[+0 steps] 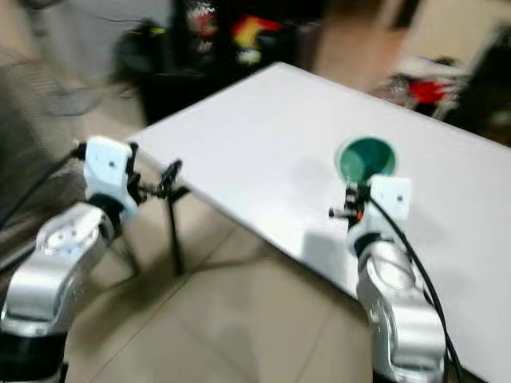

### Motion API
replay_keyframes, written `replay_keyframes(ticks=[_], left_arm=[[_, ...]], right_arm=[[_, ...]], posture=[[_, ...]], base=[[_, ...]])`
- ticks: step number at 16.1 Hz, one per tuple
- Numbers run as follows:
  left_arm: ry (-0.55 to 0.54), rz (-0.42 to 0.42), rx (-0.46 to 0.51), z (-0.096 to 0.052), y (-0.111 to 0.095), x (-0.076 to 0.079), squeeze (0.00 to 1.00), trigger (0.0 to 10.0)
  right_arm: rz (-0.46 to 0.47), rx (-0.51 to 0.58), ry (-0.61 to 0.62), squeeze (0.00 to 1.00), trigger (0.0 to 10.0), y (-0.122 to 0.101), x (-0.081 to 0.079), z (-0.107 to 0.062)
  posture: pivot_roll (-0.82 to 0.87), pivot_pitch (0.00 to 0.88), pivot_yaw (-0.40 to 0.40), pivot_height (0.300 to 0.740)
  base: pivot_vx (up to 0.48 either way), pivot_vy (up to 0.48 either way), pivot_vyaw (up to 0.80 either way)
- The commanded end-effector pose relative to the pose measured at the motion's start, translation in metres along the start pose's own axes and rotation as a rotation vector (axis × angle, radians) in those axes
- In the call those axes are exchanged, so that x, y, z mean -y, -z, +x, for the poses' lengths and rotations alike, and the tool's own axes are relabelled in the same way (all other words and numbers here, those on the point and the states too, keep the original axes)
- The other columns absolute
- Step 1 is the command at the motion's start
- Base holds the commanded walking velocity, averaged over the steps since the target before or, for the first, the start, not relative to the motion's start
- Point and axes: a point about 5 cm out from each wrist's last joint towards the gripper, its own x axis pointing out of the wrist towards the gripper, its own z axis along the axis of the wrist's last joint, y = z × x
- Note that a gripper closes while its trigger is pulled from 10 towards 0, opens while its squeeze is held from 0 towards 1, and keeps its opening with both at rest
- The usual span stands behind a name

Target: Setting the table

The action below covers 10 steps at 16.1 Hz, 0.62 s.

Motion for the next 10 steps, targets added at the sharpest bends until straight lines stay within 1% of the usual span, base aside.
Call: replay_keyframes(ticks=[1,9,10], left_arm=[[-0.016,0.002,-0.003,-0.0005,0.0001,-0.0061,0.0,10.0],[0.0,-0.014,0.0,0.0035,0.0008,-0.0039,0.0,10.0],[0.002,-0.017,0.0,0.0035,0.0008,-0.0033,0.0,10.0]], right_arm=[[0.009,0.007,-0.028,0.0,10.0,-0.0023,-0.0073,0.0003],[0.01,0.013,-0.04,0.0,10.0,-0.0046,-0.0061,0.0013],[0.008,0.015,-0.045,0.0,10.0,-0.0051,-0.0056,0.0011]], posture=[[-0.09,0.0,-0.048,0.74],[-0.1,0.0,-0.044,0.74],[-0.1,0.0,-0.042,0.74]], base=[[0.262,0.0,-0.79],[0.264,0.0,-0.79],[0.27,0.0,-0.51]])
